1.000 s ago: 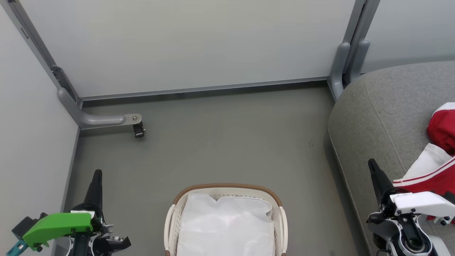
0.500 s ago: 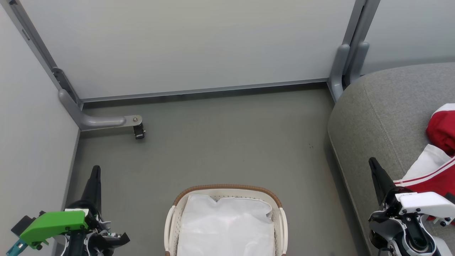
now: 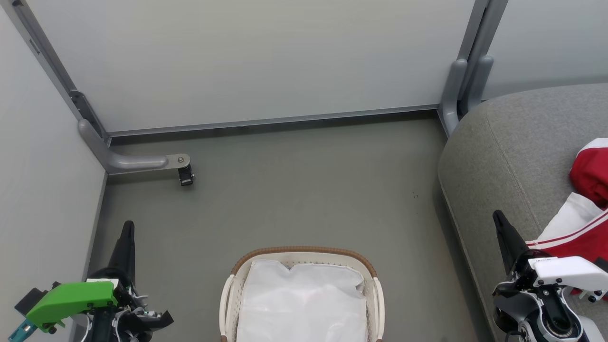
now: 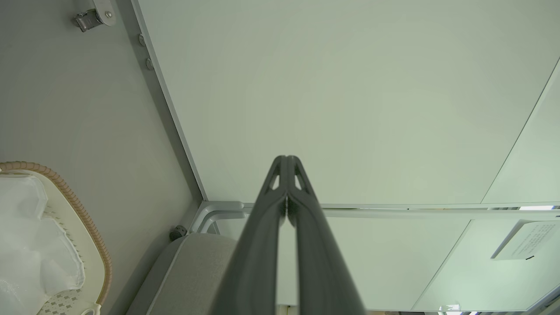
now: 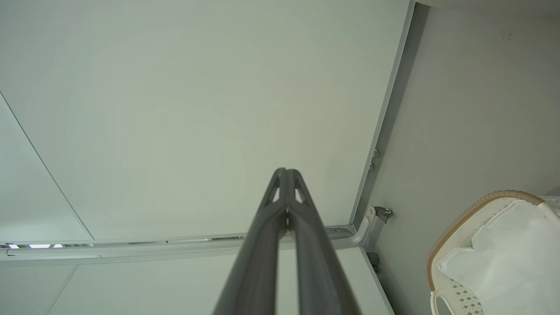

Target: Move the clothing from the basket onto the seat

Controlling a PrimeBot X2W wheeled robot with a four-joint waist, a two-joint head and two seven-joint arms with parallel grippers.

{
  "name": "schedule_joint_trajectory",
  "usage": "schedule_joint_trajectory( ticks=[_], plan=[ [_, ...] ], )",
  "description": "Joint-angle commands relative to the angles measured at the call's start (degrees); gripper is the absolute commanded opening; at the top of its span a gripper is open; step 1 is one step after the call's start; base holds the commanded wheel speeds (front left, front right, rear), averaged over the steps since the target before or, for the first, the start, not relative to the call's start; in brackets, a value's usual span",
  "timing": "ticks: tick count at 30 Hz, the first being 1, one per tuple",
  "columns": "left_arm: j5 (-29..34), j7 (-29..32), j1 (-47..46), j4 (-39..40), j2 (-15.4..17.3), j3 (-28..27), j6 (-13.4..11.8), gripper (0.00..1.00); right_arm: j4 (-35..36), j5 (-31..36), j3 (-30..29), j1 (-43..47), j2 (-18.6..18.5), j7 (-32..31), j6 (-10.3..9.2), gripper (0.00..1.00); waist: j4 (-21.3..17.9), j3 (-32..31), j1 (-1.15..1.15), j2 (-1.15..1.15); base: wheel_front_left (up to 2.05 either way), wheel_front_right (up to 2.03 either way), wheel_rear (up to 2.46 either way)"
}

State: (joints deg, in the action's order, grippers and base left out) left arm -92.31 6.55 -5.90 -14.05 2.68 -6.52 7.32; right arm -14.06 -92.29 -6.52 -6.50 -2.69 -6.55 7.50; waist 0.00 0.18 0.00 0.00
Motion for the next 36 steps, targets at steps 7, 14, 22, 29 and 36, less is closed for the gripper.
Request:
schedule_joint_trajectory(
  ticks=[7,14,22,29,36],
  plan=[
    [-0.18,0.19,-0.61,0.10,0.37,-0.13,0.32,0.00,0.21,-0.23,-0.12,0.61,-0.36,-0.18,-0.02,0.00,0.00,0.00,0.00,0.00,0.00,0.00,0.00],
    [-0.18,0.19,-0.61,0.10,0.37,-0.13,0.32,0.00,0.21,-0.23,-0.11,0.61,-0.36,-0.18,-0.02,0.00,0.00,0.00,0.00,0.00,0.00,0.00,0.00],
    [-0.18,0.19,-0.61,0.10,0.37,-0.13,0.32,0.00,0.21,-0.23,-0.11,0.61,-0.36,-0.18,-0.02,0.00,0.00,0.00,0.00,0.00,0.00,0.00,0.00],
    [-0.19,0.18,-0.61,0.11,0.38,-0.13,0.32,0.00,0.21,-0.24,-0.11,0.61,-0.36,-0.18,-0.02,0.00,0.00,0.00,0.00,0.00,0.00,0.00,0.00],
    [-0.19,0.18,-0.61,0.11,0.38,-0.12,0.32,0.00,0.21,-0.24,-0.11,0.61,-0.36,-0.17,-0.02,0.00,0.00,0.00,0.00,0.00,0.00,0.00,0.00]
  ],
)
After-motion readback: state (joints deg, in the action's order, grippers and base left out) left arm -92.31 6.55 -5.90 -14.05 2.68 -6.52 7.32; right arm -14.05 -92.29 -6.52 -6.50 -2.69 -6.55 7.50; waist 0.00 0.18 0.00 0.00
